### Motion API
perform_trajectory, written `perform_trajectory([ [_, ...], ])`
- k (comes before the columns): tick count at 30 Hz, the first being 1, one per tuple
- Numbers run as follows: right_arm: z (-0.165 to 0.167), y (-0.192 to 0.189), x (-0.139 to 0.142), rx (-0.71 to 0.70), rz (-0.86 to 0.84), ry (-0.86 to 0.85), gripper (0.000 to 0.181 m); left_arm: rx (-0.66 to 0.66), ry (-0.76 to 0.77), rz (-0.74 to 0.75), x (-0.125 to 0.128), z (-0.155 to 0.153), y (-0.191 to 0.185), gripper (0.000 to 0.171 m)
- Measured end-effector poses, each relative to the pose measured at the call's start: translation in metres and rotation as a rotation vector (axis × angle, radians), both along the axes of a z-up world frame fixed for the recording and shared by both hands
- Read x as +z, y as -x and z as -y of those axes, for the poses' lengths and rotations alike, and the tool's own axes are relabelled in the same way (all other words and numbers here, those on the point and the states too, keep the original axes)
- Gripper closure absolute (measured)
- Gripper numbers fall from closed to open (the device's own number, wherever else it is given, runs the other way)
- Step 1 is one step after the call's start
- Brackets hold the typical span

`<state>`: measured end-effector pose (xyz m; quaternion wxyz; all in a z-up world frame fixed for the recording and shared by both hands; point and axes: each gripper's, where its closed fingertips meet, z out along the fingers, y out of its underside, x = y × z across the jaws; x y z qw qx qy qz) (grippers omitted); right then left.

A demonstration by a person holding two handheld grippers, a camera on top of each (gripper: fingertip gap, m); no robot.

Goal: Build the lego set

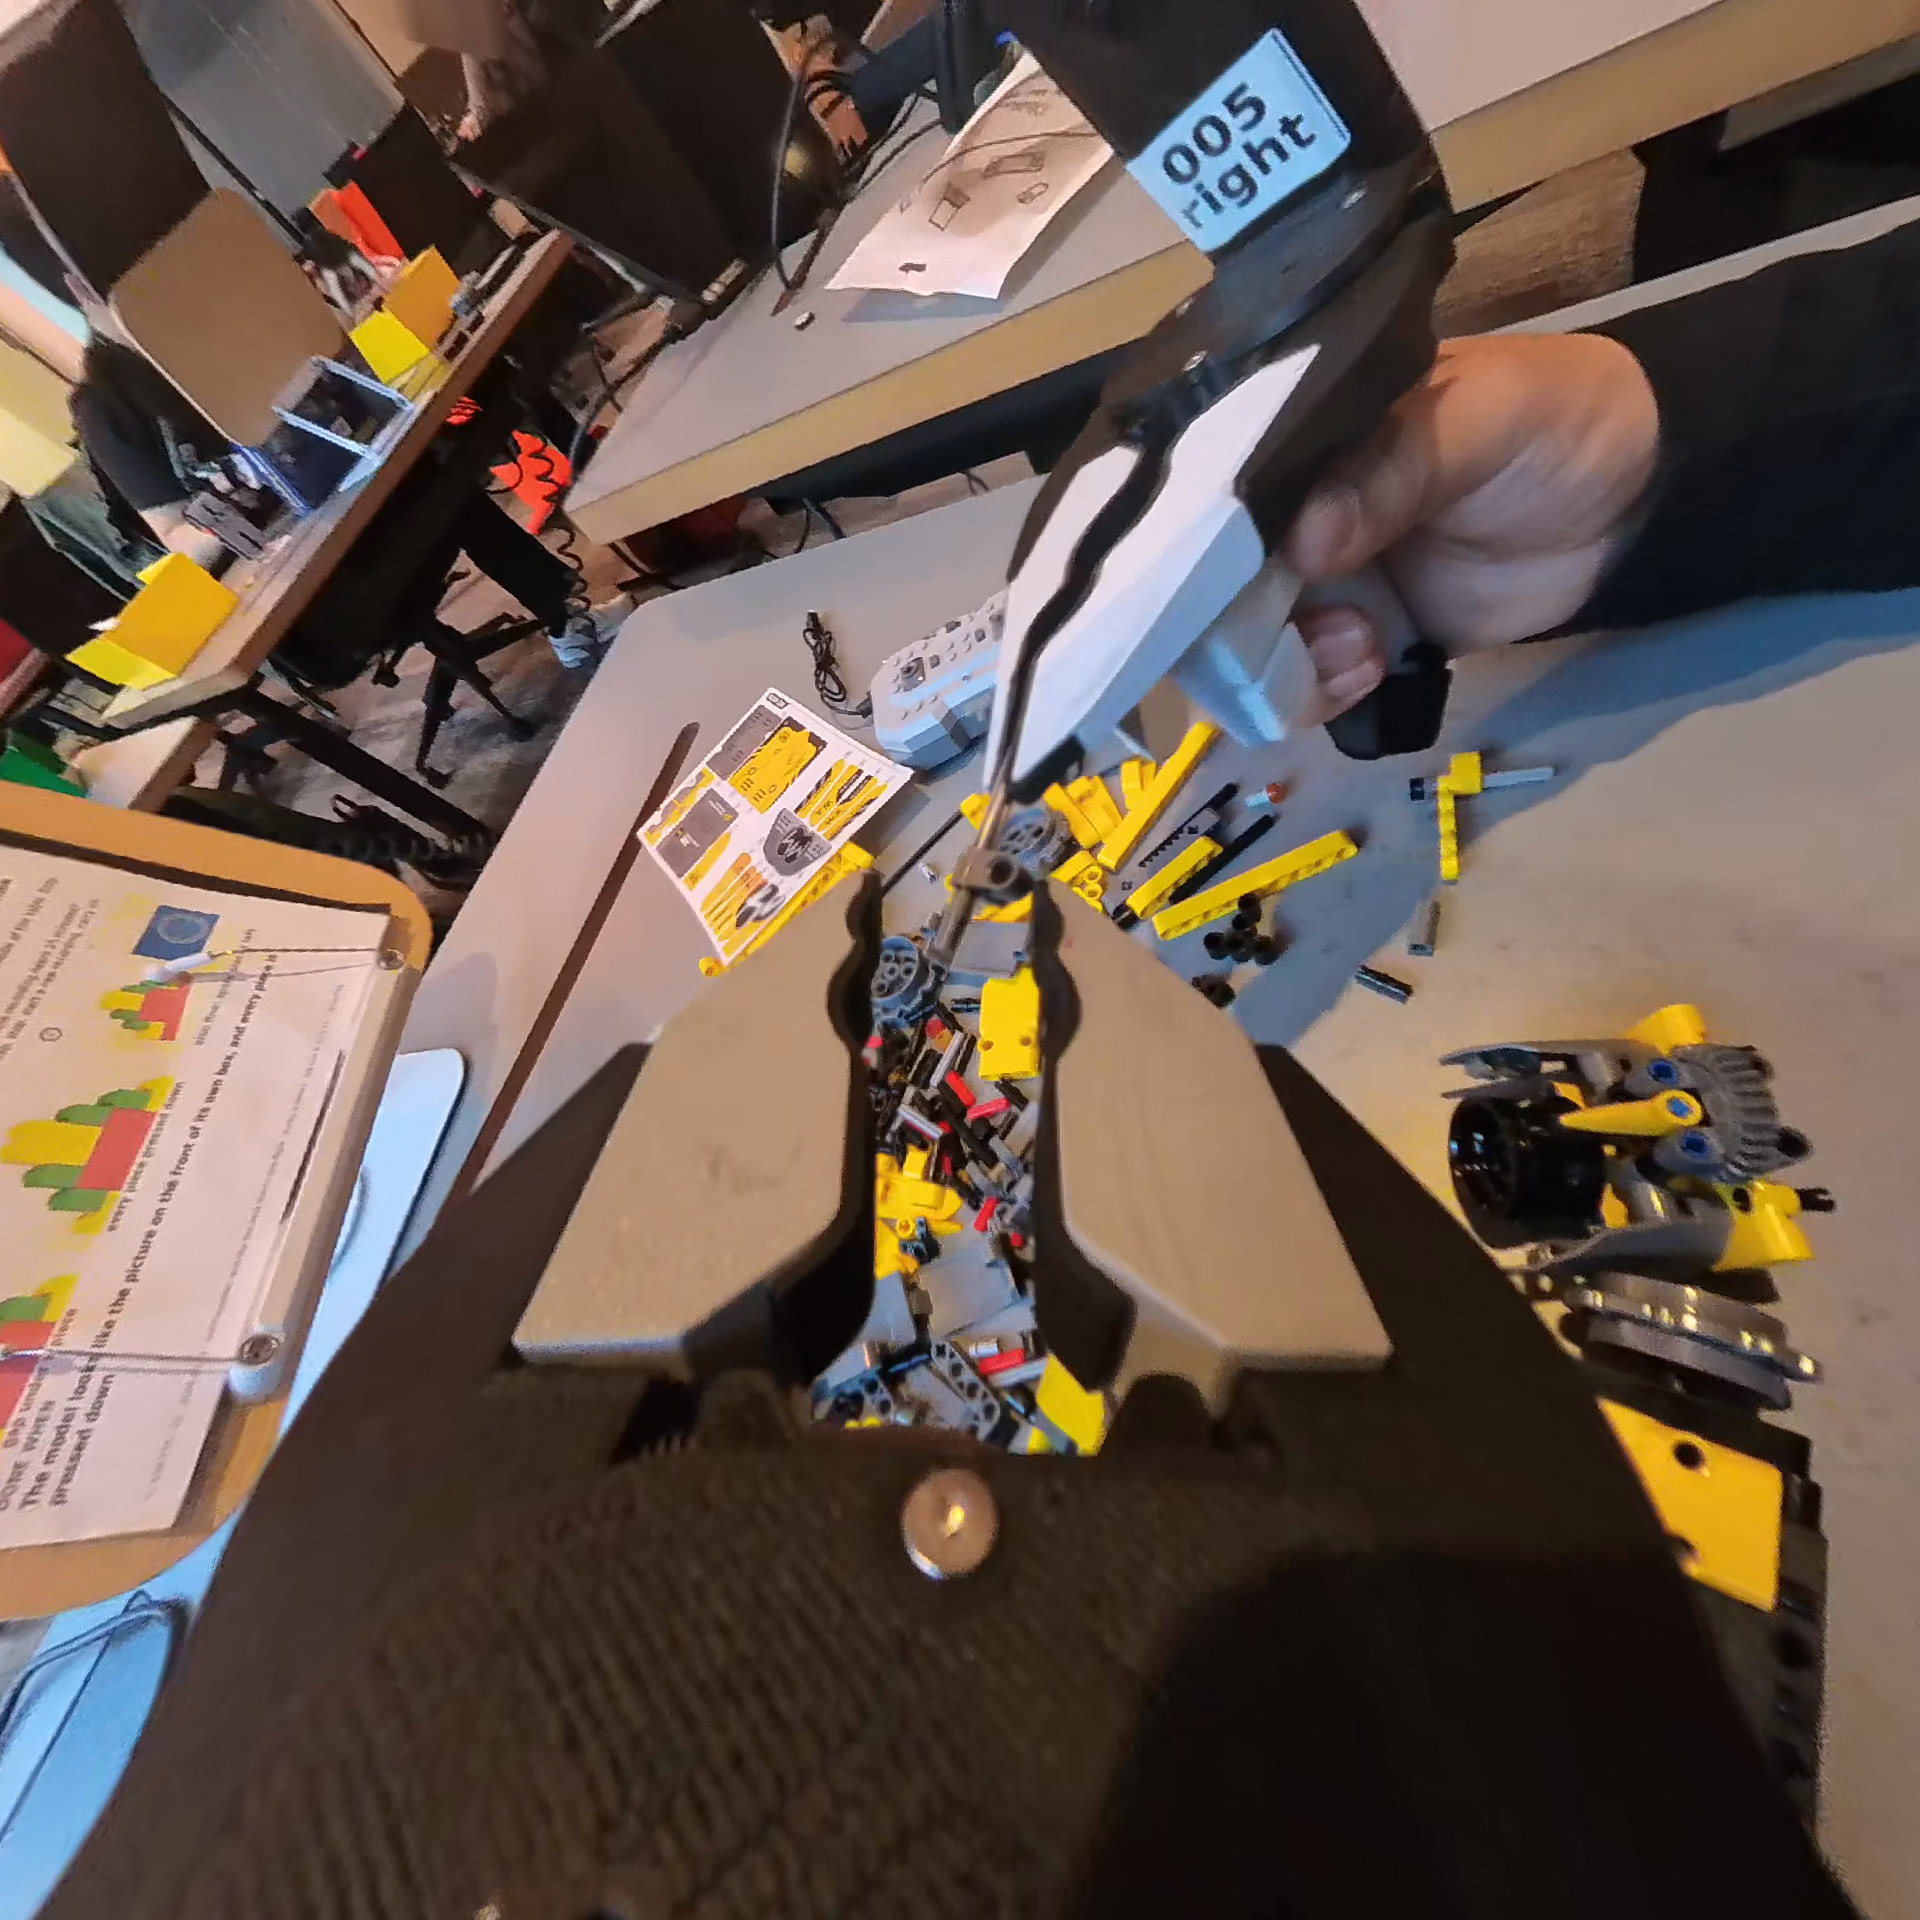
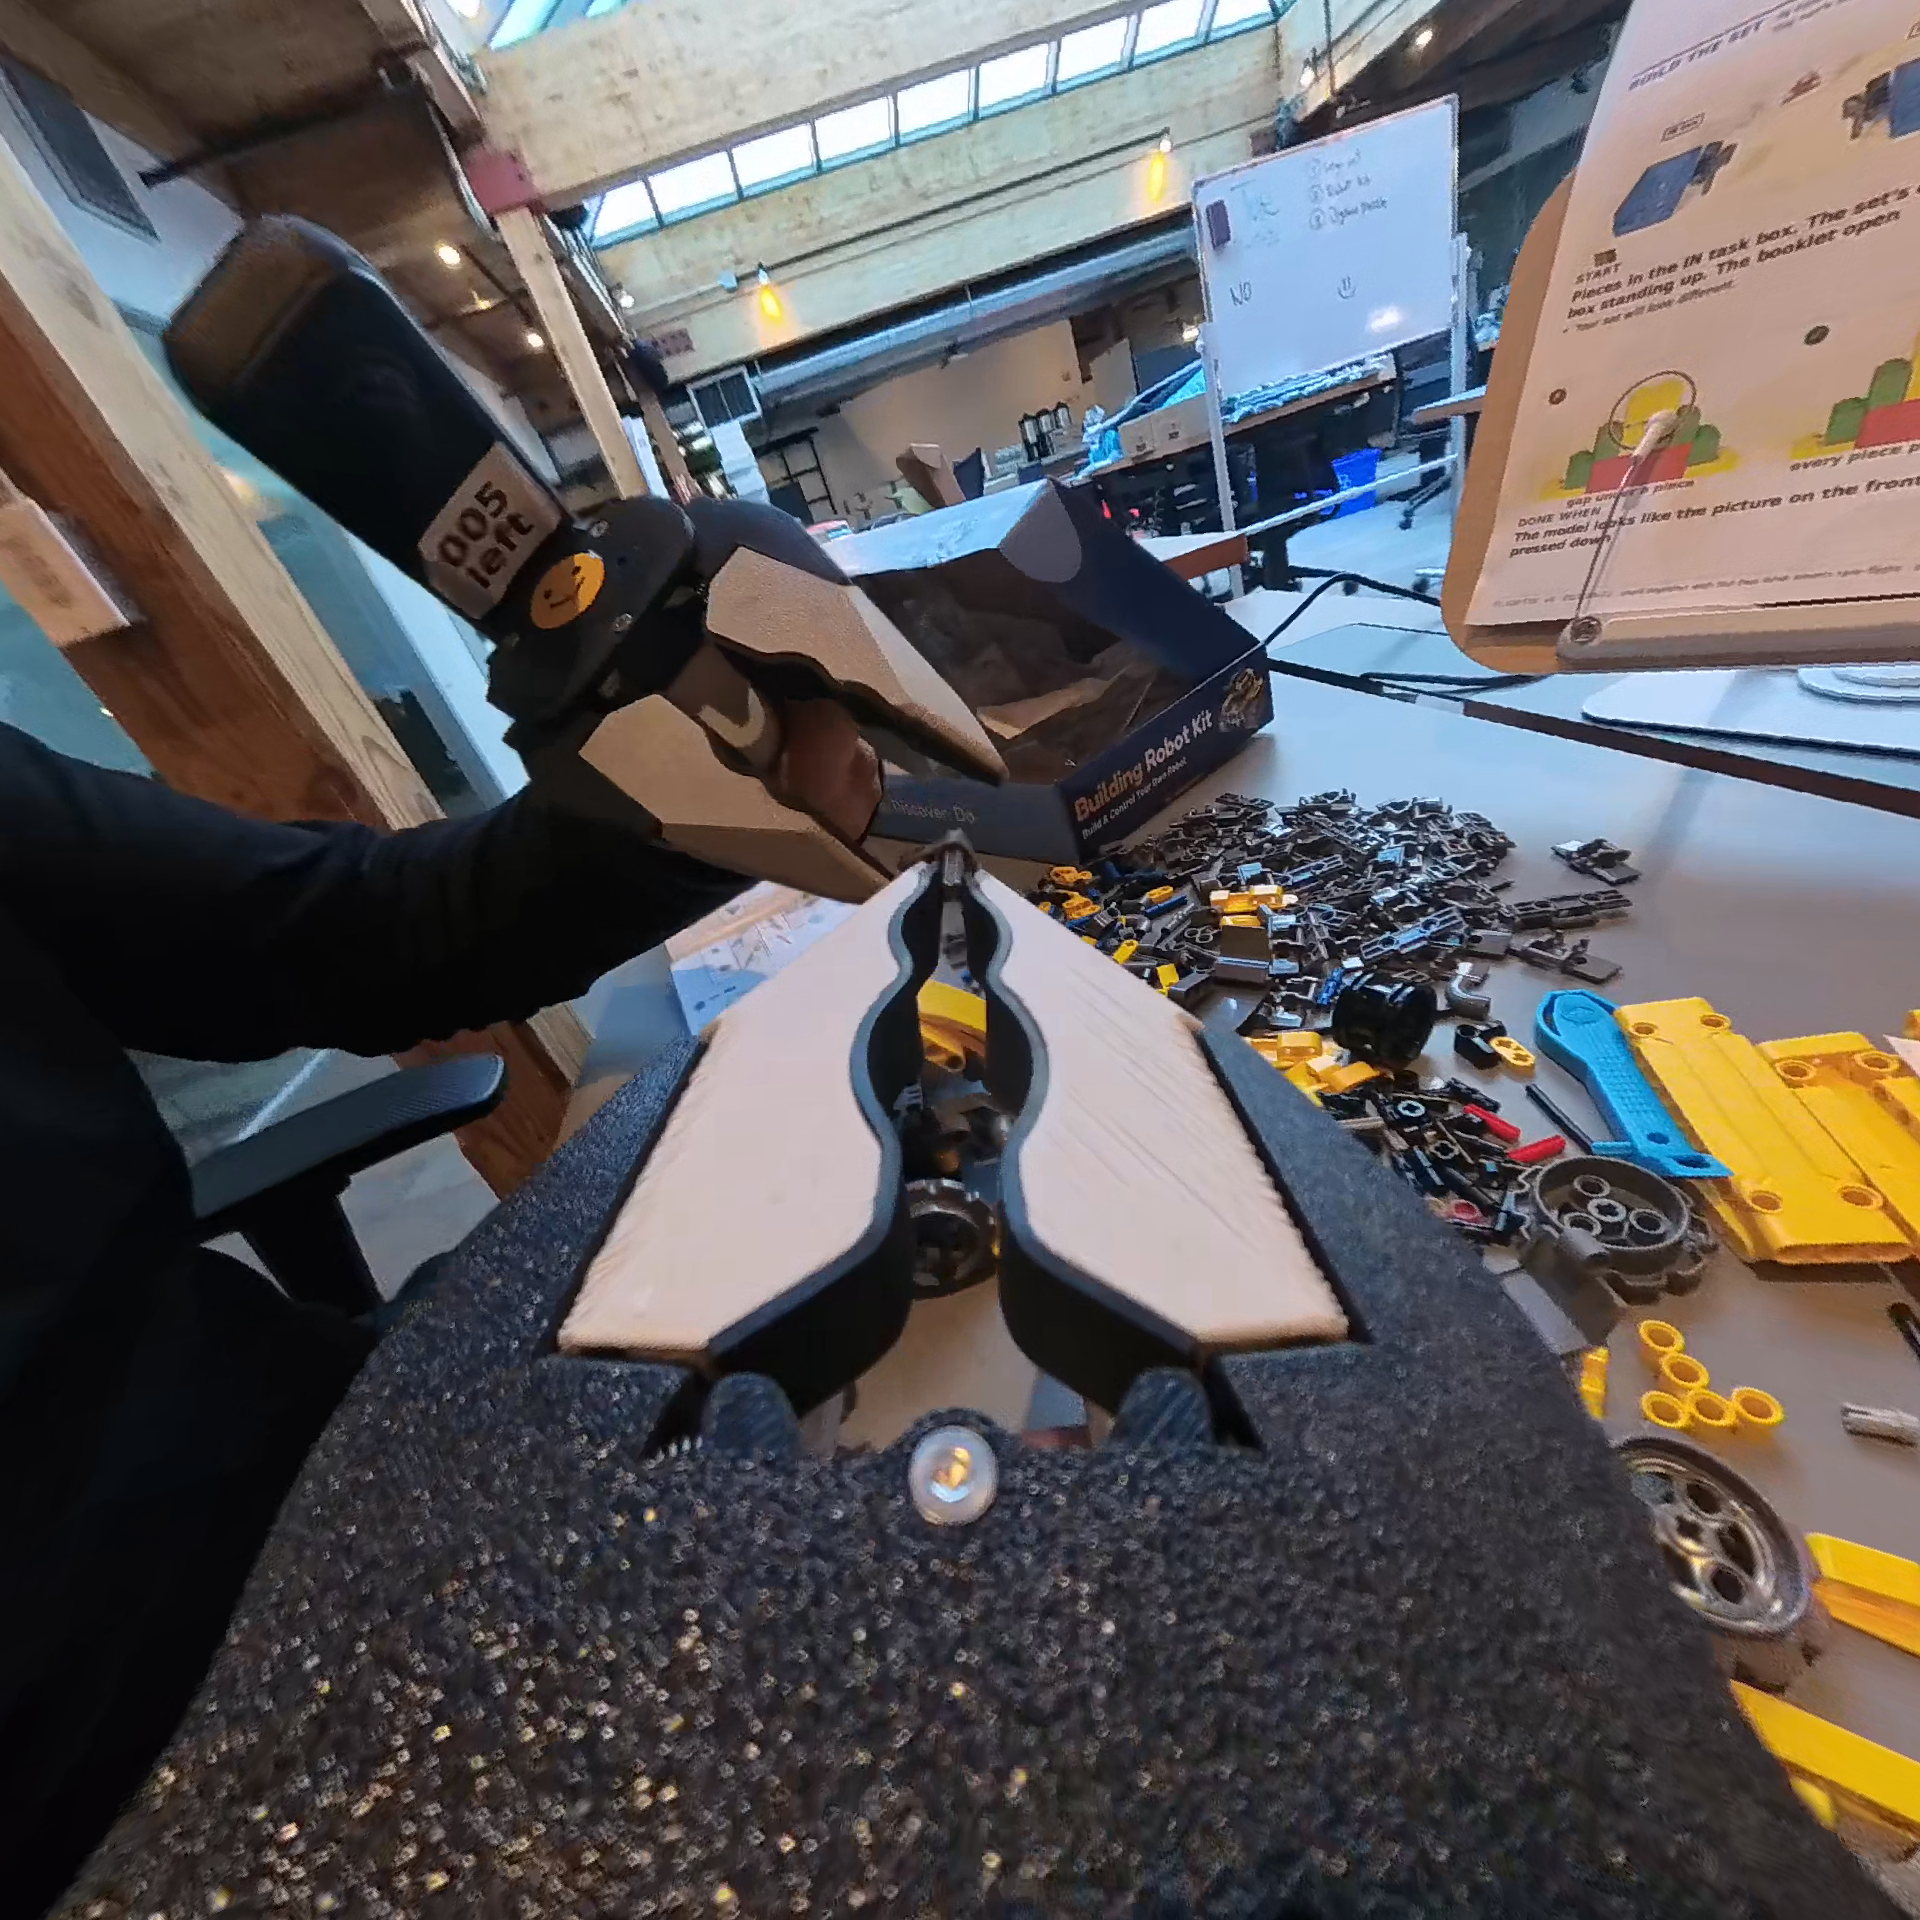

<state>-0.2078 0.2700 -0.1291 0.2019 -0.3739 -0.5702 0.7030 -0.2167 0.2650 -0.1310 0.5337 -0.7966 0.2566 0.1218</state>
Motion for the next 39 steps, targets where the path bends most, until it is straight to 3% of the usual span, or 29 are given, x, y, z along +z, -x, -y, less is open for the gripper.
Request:
perform_trajectory([
  [5,0.000,-0.002,0.004,0.020,-0.007,0.034,0.178,-0.015,0.043,0.018,-0.001,0.008,0.007,0.143],
  [10,0.005,-0.003,0.004,0.063,0.002,0.076,0.178,-0.034,0.055,-0.028,-0.001,0.006,0.002,0.152],
  [12,0.006,-0.003,0.003,0.073,0.010,0.089,0.178,-0.049,0.054,-0.047,0.000,0.005,-0.002,0.165],
  [15,0.005,-0.004,0.004,0.090,0.020,0.123,0.178,-0.052,0.069,-0.075,0.001,0.005,-0.004,0.167],
  [20,0.008,-0.001,0.003,0.097,0.049,0.137,0.144,-0.055,0.065,-0.111,0.005,0.004,-0.008,0.168],
  [23,0.013,-0.002,0.003,0.104,0.043,0.117,0.145,-0.061,0.075,-0.129,0.002,0.003,-0.012,0.168],
  [26,0.015,-0.003,0.002,0.108,0.045,0.111,0.162,-0.069,0.078,-0.136,-0.001,0.002,-0.017,0.168],
  [29,0.011,-0.002,0.000,0.087,0.053,0.092,0.164,-0.054,0.079,-0.153,-0.001,0.002,-0.014,0.168],
  [35,-0.022,-0.001,0.009,-0.027,0.022,0.131,0.165,0.045,0.085,-0.106,-0.006,0.005,0.018,0.168],
  [39,-0.034,0.000,0.007,-0.084,0.026,0.077,0.165,0.168,0.267,-0.033,-0.050,0.015,0.067,0.168],
])
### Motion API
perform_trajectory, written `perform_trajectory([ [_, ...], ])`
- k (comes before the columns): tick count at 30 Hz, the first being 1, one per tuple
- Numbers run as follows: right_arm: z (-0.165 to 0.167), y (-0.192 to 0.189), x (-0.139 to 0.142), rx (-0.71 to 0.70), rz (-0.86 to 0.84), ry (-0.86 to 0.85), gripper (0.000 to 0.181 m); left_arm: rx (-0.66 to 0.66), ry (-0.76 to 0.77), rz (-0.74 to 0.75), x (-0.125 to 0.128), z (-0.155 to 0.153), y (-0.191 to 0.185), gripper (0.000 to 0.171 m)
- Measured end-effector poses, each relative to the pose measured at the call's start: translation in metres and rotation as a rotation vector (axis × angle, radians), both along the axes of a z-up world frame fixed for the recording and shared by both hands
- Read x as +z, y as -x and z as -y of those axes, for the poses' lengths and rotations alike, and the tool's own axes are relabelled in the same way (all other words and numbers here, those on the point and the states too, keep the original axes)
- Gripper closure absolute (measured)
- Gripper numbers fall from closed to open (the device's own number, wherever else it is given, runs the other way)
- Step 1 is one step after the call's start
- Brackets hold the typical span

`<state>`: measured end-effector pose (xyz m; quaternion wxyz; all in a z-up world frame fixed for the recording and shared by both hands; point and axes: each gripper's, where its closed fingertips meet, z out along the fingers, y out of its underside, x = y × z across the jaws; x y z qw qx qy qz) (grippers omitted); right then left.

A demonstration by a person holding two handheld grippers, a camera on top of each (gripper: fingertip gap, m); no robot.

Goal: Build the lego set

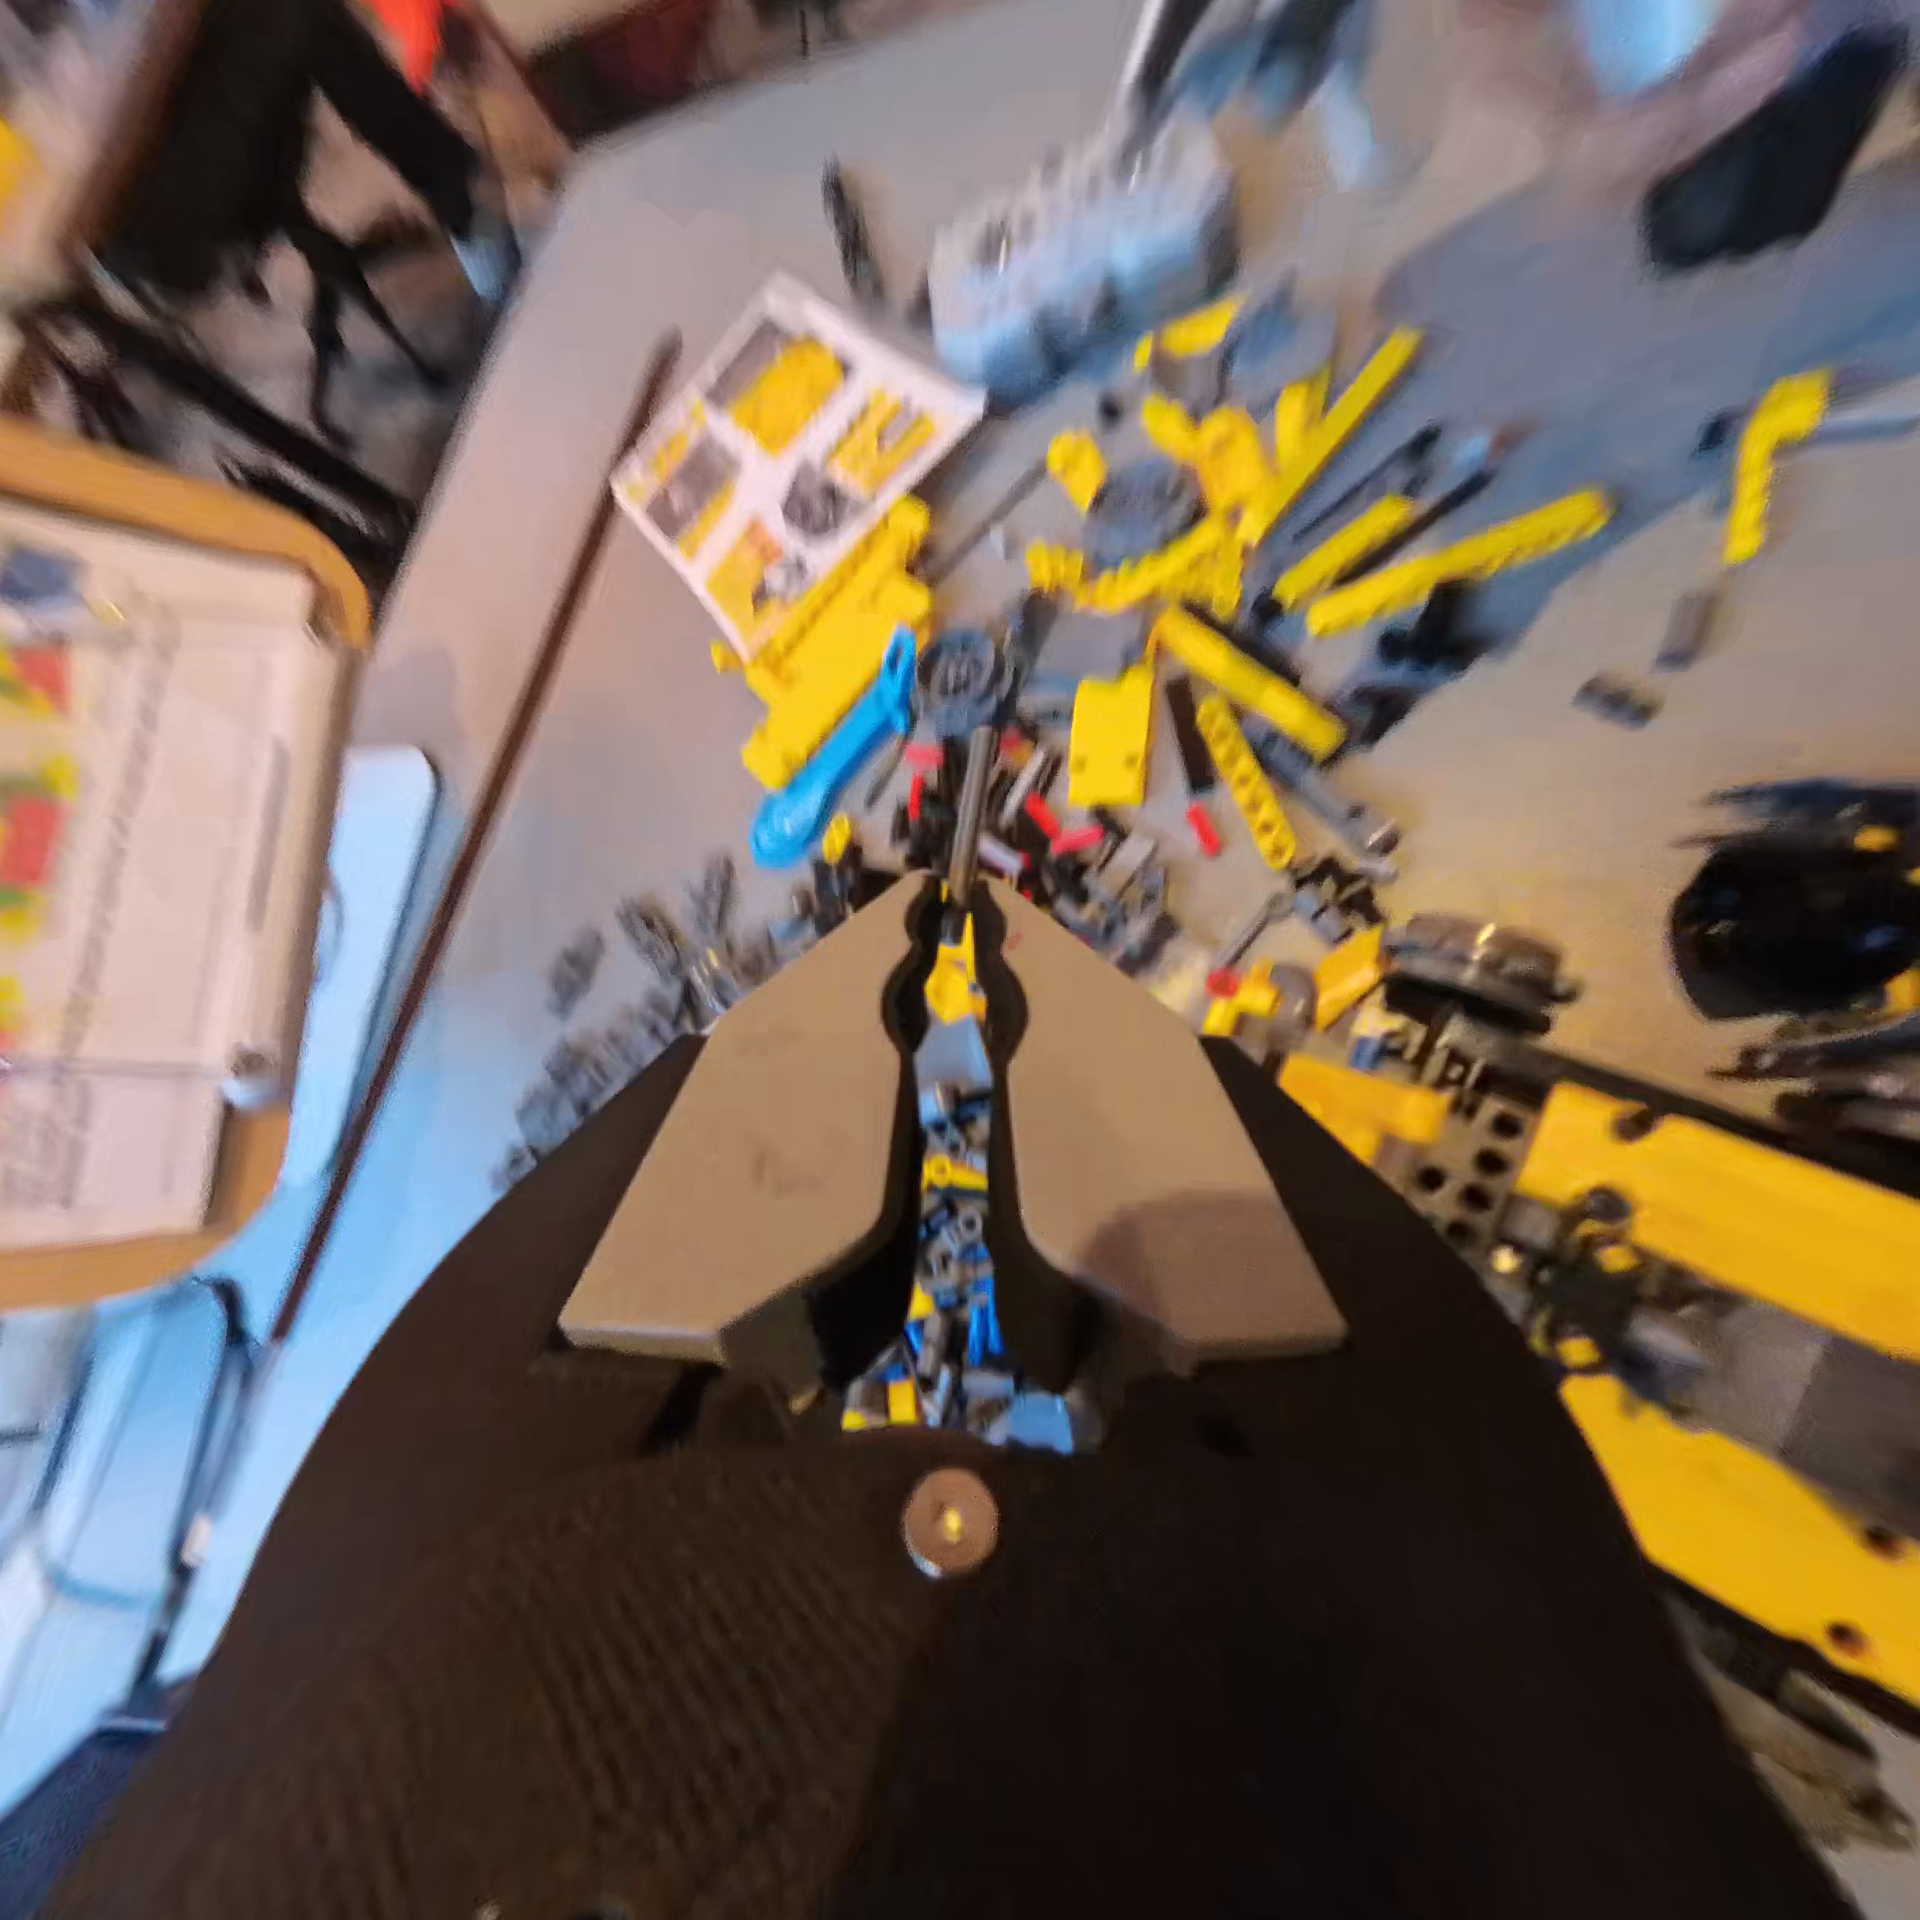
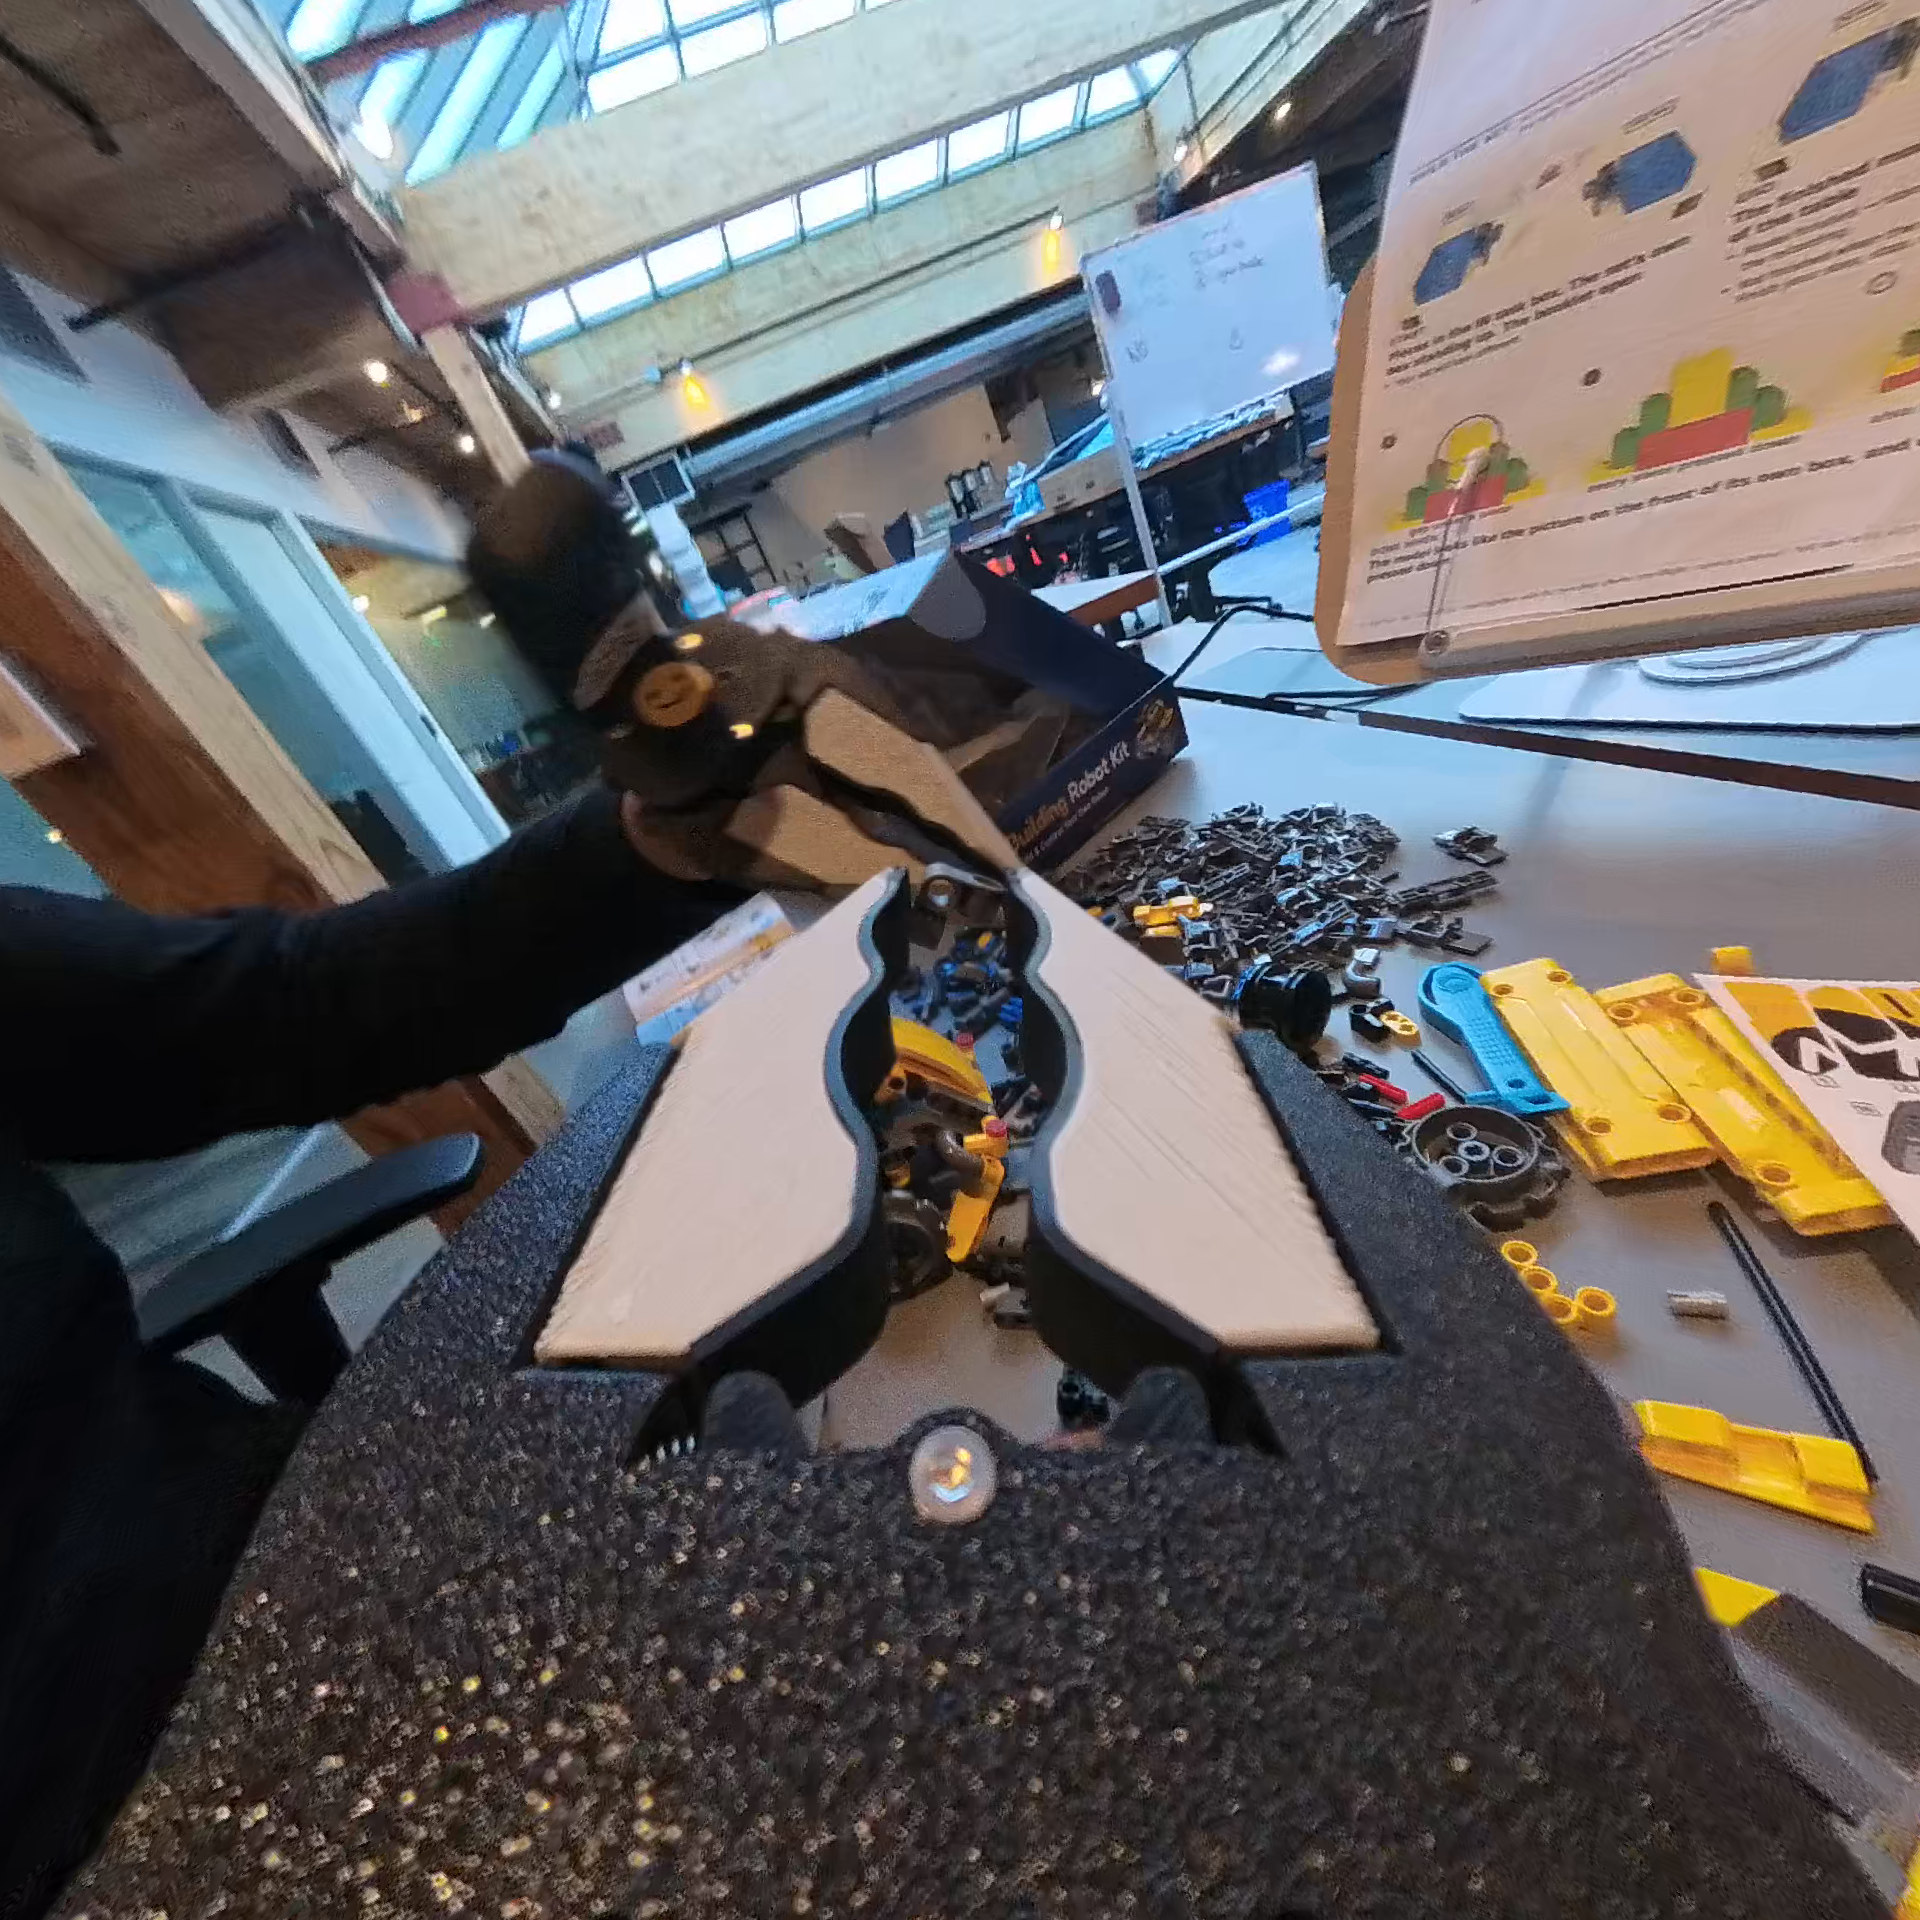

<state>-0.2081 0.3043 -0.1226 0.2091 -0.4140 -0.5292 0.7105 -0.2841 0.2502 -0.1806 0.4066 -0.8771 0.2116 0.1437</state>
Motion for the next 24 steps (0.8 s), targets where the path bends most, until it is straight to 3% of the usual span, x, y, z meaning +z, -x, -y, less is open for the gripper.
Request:
perform_trajectory([
  [5,0.034,-0.002,-0.029,0.123,0.073,-0.222,0.164,0.117,0.183,0.155,-0.054,0.012,0.031,0.166],
  [8,0.042,0.001,-0.060,0.100,0.116,-0.487,0.164,0.157,0.210,0.222,-0.068,0.015,0.036,0.158],
  [12,0.046,0.004,-0.079,0.092,0.144,-0.616,0.164,0.189,0.223,0.322,-0.074,0.017,0.035,0.144],
  [18,0.036,0.006,-0.086,0.021,0.096,-0.794,0.164,0.271,0.096,0.307,-0.039,0.036,0.040,0.140],
  [21,0.035,0.006,-0.089,-0.015,0.049,-0.923,0.164,0.305,-0.008,0.311,-0.018,0.065,0.028,0.141],
  [24,0.042,0.005,-0.089,-0.025,-0.002,-1.012,0.164,0.323,-0.065,0.344,-0.012,0.106,0.006,0.142],
])
